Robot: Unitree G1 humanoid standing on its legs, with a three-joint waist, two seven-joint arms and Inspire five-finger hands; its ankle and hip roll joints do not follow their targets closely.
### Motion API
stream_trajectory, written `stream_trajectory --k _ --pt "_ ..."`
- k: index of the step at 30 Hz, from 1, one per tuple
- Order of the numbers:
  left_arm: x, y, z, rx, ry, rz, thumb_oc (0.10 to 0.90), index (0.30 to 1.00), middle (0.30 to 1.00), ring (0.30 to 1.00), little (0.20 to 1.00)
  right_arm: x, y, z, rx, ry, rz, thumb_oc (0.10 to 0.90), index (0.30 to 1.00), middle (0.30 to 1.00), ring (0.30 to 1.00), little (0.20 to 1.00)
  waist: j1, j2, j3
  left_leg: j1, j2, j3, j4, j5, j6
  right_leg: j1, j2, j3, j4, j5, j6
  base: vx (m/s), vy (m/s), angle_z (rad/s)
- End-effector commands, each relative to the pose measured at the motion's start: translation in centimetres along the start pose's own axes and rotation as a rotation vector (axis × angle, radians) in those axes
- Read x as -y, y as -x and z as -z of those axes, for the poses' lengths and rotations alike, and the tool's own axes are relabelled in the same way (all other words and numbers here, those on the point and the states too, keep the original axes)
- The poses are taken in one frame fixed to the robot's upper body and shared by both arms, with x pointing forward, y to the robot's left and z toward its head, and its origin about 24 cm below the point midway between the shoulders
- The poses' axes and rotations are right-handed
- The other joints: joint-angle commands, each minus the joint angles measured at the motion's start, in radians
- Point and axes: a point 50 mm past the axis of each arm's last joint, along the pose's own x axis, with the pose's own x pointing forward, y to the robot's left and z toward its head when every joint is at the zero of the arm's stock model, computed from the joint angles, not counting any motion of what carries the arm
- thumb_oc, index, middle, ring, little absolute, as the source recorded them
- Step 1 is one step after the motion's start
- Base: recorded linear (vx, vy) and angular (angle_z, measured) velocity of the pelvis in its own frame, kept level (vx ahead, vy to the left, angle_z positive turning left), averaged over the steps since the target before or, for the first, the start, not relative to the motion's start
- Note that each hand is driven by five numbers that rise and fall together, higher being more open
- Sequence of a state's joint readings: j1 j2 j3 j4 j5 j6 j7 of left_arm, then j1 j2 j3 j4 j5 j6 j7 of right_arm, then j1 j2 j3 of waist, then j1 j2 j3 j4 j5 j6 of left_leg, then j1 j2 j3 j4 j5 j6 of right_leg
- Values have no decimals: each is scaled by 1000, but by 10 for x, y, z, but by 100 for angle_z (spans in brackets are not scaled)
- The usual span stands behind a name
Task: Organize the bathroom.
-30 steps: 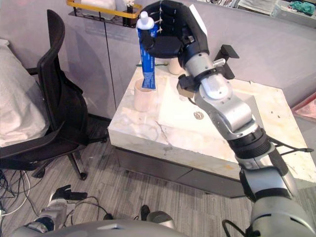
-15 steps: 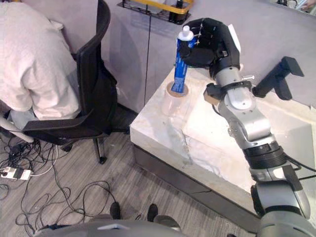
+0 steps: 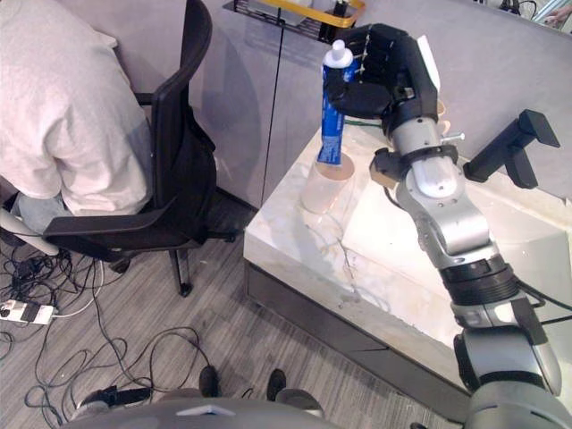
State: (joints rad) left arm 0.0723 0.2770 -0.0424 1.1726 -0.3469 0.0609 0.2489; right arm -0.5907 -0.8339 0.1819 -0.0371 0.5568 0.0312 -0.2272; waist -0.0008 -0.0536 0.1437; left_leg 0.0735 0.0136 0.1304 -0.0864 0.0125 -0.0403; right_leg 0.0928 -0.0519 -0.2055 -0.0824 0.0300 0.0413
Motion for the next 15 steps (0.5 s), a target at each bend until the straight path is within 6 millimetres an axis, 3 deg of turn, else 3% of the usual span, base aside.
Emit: stream_trajectory --k 1,15 --pt "-21 -4 -1 14 -89 -70 800 900 900 900 900 19 -15 -83 448 -22 93 400 300 300 300 300 36 -8 -123 7 -36 -29 -1 -30 19 -20 1 -11 86 -68 82 39 -5 1" --pt "-28 -2 14 -3 -108 -75 800 900 900 900 900 22 -9 -70 460 12 130 400 300 300 300 300 44 1 -123 6 -41 -22 -1 -40 21 -21 -6 -25 65 -53 92 54 -1 0"
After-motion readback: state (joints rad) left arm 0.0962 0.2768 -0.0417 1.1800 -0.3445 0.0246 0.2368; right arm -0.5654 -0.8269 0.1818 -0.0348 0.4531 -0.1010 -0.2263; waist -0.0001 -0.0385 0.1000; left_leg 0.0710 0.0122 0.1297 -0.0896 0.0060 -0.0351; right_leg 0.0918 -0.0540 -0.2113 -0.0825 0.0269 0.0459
